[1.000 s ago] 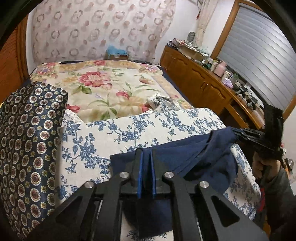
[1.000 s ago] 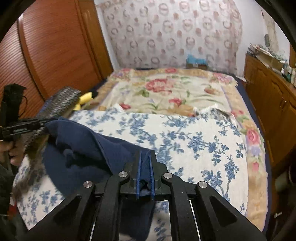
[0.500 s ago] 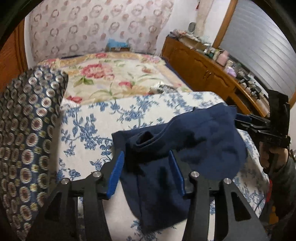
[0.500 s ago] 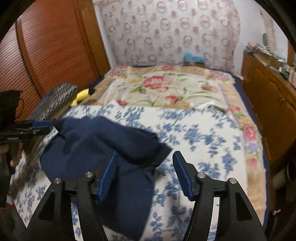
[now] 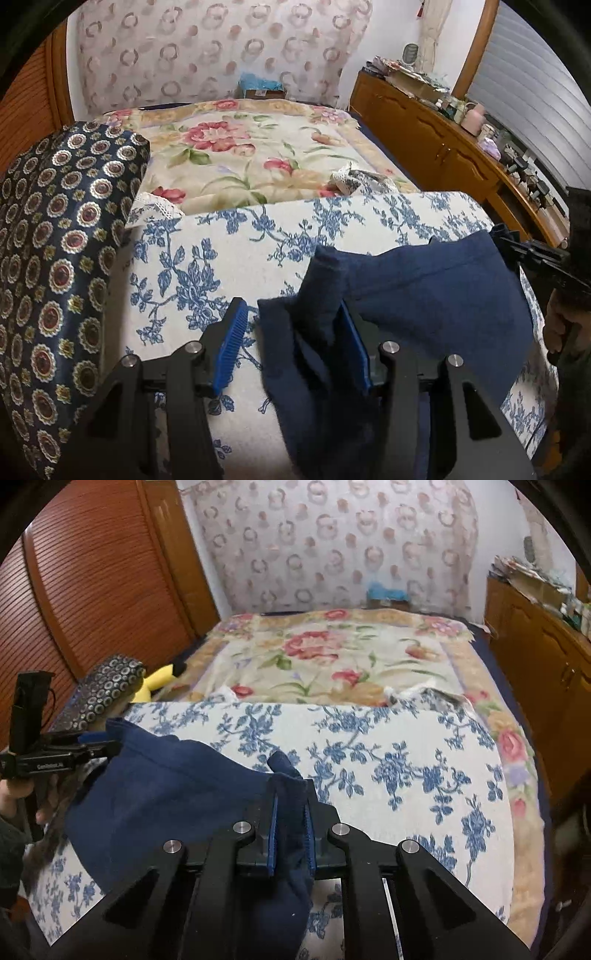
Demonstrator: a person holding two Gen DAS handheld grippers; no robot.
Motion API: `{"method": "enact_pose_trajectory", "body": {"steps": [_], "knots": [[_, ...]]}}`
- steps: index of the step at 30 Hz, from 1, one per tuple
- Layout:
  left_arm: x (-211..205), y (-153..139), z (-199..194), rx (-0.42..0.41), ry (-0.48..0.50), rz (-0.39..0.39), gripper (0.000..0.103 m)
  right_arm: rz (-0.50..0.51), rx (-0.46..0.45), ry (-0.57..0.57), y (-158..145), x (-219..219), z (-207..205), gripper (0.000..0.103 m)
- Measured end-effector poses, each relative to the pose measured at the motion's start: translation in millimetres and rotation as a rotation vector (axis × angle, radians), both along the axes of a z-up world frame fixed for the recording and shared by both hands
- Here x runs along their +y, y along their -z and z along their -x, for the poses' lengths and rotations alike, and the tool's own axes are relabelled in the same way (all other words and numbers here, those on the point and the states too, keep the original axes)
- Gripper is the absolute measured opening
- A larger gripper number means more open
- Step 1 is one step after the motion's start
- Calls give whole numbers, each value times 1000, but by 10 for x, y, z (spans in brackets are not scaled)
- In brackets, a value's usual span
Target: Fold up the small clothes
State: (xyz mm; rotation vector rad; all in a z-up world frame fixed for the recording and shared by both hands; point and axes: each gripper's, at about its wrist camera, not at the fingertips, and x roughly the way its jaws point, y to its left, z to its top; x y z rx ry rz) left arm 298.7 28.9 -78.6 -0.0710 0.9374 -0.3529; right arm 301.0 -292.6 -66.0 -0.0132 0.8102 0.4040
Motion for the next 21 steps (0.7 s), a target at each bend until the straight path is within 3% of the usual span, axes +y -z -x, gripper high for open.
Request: {"method": "enact_pose_trajectory", "body": {"steps": [1, 4, 5, 6, 17, 21], "knots": [[2, 9, 5, 2, 2, 0, 50, 15, -1, 10, -14, 8, 4, 11], [10, 32, -3, 13, 3, 10, 51, 31, 2, 25, -48, 9, 34, 32], [13, 39, -1, 17, 2, 15, 51, 34, 6, 27, -54, 10, 47, 51], [19, 46, 2, 19, 2, 20, 51, 29, 10, 24, -53, 11, 58, 64], [3, 72, -35, 42, 17, 56, 52, 7, 113, 10, 309, 100, 52, 77], [15, 74, -34, 40, 11, 72, 51, 20, 101, -1, 312, 148, 44, 80]]}}
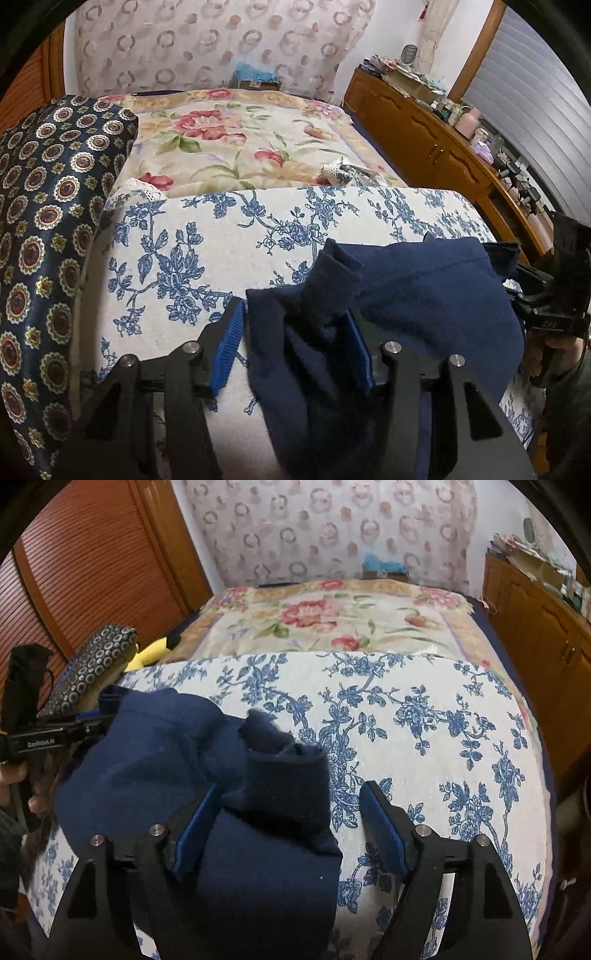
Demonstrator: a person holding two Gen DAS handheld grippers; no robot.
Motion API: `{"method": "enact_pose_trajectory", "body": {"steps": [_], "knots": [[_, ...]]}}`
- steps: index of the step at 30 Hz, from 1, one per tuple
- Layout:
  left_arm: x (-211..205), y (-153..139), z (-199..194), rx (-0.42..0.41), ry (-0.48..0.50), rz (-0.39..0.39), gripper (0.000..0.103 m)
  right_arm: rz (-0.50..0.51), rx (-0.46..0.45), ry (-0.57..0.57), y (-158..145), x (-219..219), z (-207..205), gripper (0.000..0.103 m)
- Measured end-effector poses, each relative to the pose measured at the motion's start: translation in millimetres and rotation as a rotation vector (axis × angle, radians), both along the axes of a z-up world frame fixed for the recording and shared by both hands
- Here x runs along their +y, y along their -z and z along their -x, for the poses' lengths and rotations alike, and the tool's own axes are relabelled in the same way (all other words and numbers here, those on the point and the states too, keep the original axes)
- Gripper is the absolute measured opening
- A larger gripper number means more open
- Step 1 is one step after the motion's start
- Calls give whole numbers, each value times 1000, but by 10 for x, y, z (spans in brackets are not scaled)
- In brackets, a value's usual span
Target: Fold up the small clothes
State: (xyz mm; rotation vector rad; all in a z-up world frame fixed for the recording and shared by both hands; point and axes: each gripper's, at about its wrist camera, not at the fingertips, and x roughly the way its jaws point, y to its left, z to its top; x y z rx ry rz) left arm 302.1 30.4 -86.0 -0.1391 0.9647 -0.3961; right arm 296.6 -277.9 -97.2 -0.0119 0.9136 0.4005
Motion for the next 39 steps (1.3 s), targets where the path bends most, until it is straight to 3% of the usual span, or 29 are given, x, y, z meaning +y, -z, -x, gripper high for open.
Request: {"method": "enact_pose_trajectory", "body": {"steps": [2, 4, 6, 7, 9, 12, 21, 31, 35, 39], "knots": [[-14, 1, 11, 0, 11, 11, 45, 12, -4, -17, 3, 38, 12, 79], [-27, 4, 12, 3, 26, 28, 36, -2, -1, -47, 3, 82, 14, 68], [-25, -9, 16, 9, 38, 48, 20, -35, 15, -80, 9, 109, 16, 49], [-31, -30, 32, 6, 40, 48, 17, -39, 17, -86, 15, 116, 20, 46], [-38, -99, 95, -15, 42, 44, 13, -96, 34, -114, 14, 107, 29, 27], [4, -287, 237, -68, 45, 81, 12, -127, 11, -128, -45, 93, 87, 17], [328, -926, 704, -244, 24, 153, 11, -184, -167, -162, -640, 203, 332, 11], [1011, -1481, 1125, -405, -102, 169, 11, -164, -330, -317, -1378, 859, 265, 10], [1384, -1530, 1300, -430, -192, 159, 11, -74, -366, -442, -1692, 1474, 123, 10], [1784, -1319, 1454, -400, -310, 144, 11, 6, -373, -566, -1829, 2123, -44, 10]]}}
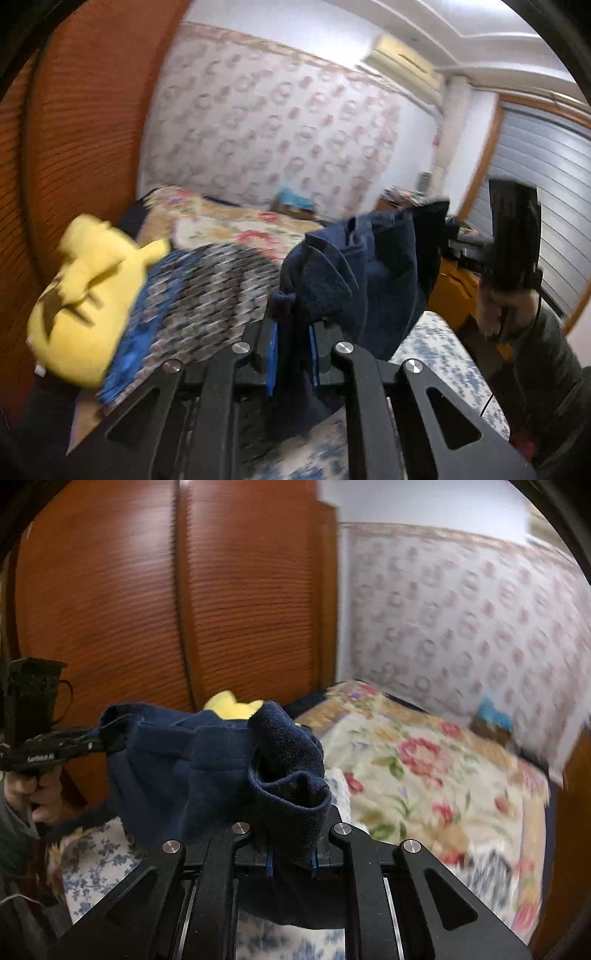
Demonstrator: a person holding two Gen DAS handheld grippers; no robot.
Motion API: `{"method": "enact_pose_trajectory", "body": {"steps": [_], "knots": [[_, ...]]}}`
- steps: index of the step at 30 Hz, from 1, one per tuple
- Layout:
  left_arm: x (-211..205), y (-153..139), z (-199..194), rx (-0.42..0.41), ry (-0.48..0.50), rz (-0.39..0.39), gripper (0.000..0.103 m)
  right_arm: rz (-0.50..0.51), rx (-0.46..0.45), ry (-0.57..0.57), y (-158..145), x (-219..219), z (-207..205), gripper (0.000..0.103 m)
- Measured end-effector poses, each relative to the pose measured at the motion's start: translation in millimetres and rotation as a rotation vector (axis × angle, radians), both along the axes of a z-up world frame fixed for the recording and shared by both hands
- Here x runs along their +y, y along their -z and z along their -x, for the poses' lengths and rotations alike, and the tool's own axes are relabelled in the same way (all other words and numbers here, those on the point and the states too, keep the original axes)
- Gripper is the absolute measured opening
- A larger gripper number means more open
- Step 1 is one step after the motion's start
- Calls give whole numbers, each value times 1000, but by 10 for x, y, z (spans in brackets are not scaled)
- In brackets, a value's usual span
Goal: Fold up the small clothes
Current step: 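Grasp the folded shirt bundle with both grippers and lift it, then set the bundle on the patterned pillow beside the yellow plush, release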
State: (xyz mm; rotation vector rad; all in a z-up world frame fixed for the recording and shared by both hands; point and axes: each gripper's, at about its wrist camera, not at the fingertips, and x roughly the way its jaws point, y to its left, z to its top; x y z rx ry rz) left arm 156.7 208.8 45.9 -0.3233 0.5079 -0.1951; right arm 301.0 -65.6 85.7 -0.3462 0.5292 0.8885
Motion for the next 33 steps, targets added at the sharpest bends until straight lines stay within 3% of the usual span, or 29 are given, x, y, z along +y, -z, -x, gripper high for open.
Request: {"method": "enact_pose_trajectory", "body": {"steps": [3, 7, 12, 16, 18, 19, 25, 29, 31, 33], "knots": [[277, 310, 54, 55, -92, -9, 11, 86, -8, -86, 55, 697, -146, 10], [466, 621, 97, 125, -135, -13, 11, 215, -22, -132, 351, 1491, -296, 10], [586, 840, 107, 165, -171, -19, 11, 223, 22, -151, 604, 2099, -520, 10], [694, 992, 144, 202, -184, 17, 12, 194, 52, -134, 634, 2256, -626, 16], [742, 1050, 152, 219, -186, 23, 12, 208, 42, -53, 644, 2285, -664, 45], [755, 1058, 158, 220, -181, 24, 12, 201, 45, -38, 648, 2251, -679, 50], [762, 944, 231, 212, -165, 23, 21, 103, 40, -76, 677, 2047, -553, 51], [774, 821, 304, 179, -185, -25, 43, 90, 101, -127, 925, 2048, -381, 51], [770, 757, 346, 159, -184, -40, 44, 114, 119, -118, 1088, 2095, -350, 51], [751, 686, 395, 133, -184, -61, 54, 139, 118, -86, 1297, 2145, -361, 51]]}}
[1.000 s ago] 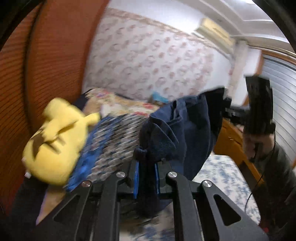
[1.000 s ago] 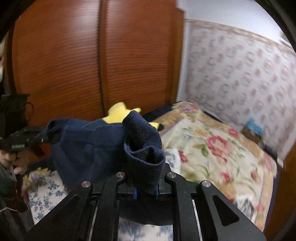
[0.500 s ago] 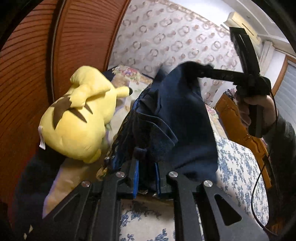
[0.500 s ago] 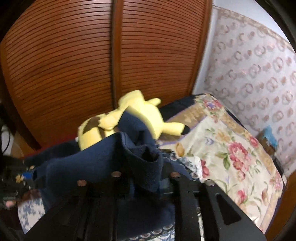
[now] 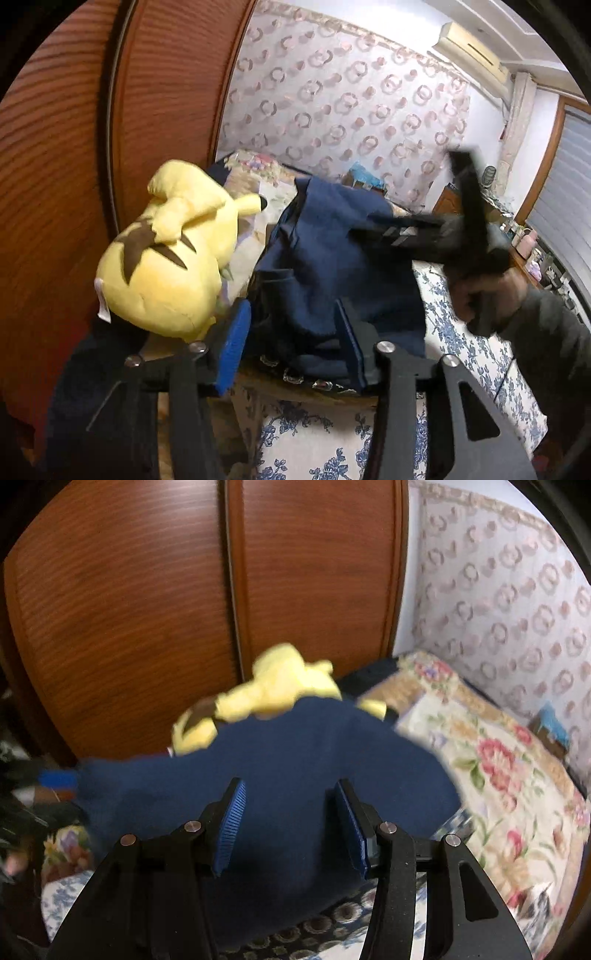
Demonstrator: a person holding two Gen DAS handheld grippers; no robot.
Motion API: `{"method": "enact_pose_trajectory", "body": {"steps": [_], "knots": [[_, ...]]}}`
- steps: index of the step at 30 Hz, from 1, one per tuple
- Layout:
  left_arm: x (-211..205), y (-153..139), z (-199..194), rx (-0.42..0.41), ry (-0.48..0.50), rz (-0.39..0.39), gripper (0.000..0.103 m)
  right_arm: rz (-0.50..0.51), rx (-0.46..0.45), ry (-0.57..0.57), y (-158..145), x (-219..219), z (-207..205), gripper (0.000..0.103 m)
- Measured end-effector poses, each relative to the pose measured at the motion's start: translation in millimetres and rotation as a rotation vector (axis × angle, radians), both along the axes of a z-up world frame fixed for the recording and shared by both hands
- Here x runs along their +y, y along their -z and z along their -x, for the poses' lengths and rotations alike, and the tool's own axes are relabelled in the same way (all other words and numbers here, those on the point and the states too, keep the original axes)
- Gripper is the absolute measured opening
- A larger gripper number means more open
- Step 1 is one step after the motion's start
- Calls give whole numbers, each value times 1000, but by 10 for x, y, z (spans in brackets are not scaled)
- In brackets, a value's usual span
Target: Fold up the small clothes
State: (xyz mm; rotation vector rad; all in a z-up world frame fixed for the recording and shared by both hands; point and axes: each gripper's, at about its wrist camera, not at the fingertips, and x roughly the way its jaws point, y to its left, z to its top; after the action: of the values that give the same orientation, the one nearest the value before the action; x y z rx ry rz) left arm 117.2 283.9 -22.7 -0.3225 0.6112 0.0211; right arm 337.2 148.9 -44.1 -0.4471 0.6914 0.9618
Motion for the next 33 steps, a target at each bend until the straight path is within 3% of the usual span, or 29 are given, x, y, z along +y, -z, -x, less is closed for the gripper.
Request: {"method": "enact_pose_trajectory", "body": {"steps": [4, 9, 14, 21, 27, 33], "knots": [[-59, -86, 50, -17, 1, -38, 58, 0, -57, 33, 195, 45, 45, 51], [-197, -145, 91, -26, -18, -98, 59, -55, -48, 95, -4, -169, 189, 52], [-432, -179, 144, -34, -7, -149, 59, -111, -66, 159, -255, -648, 513, 52], [-888, -201, 254, -57, 52, -205, 59, -157, -117, 256, -431, -1417, 1108, 75], [-1300, -211, 335, -83, 102, -232, 59, -181, -156, 365, -479, -1988, 1593, 83], [-1648, -216, 400, -92, 153, -257, 59, -196, -196, 471, -500, -2437, 1970, 83]]}}
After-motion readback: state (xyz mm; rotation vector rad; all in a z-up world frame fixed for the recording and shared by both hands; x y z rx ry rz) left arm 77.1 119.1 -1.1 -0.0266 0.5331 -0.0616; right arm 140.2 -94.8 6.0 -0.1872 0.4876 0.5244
